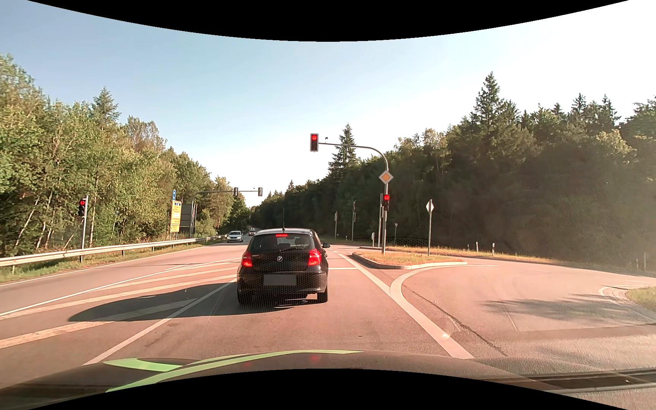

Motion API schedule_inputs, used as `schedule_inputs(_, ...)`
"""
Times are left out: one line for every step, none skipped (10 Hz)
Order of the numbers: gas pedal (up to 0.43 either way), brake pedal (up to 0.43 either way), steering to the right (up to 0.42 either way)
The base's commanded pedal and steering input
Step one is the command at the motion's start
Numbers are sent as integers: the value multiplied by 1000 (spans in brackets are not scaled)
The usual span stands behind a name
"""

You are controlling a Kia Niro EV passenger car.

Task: Follow the waypoints while adhering to traffic rules and regulations

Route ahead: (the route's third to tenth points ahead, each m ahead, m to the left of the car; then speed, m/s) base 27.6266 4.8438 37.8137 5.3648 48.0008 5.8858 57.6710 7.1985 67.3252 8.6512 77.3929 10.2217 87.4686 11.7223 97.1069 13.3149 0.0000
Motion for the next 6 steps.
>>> schedule_inputs(0,372,-8)
schedule_inputs(0,372,-8)
schedule_inputs(0,372,-8)
schedule_inputs(0,372,-8)
schedule_inputs(0,372,-8)
schedule_inputs(0,372,-8)
